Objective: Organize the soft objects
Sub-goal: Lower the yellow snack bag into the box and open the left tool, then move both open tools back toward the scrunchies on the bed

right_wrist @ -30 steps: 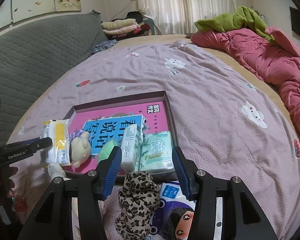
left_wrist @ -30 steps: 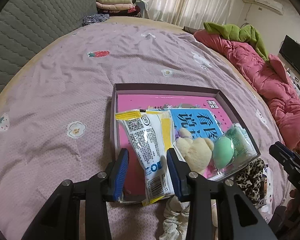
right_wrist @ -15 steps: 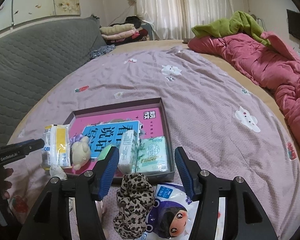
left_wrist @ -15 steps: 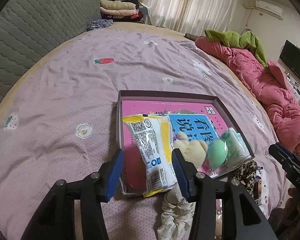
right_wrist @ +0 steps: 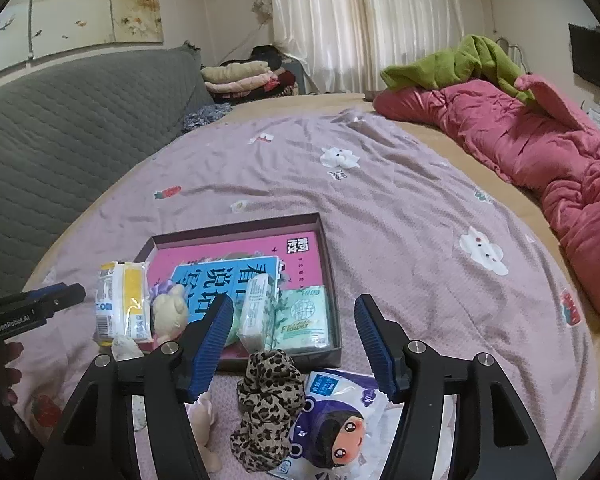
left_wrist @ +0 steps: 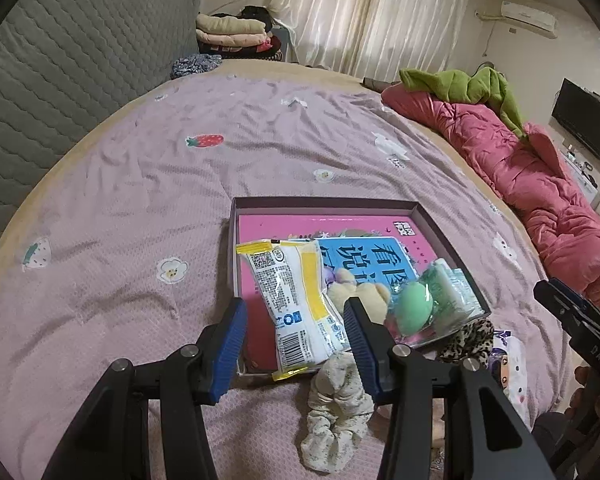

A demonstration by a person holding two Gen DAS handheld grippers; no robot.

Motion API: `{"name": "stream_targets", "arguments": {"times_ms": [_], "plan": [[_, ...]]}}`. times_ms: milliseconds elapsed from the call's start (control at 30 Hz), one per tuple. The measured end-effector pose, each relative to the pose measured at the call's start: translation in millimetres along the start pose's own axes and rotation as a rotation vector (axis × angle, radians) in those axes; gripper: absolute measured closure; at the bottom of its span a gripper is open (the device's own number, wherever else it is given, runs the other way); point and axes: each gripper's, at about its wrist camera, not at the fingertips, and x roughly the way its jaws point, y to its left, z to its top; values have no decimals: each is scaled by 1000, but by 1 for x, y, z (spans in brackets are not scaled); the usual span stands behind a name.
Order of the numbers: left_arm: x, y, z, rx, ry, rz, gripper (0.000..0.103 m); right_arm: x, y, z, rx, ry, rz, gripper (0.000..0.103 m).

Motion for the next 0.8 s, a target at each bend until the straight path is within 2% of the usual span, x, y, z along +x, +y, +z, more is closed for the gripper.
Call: {"name": "stream_targets", "arguments": {"times_ms": [467,600,800], "plan": [[-26,-8,-4,-3,-31,11,53,-22,3,-5,-42,-24,-11,36],[-30,-10,-10,-4,-28,14,46,-26,5,-9,-54,-21,-9,34],[-30,-17,-20,5,-4,8,46,-30,6,-20,-70,-5,-8,33]]}}
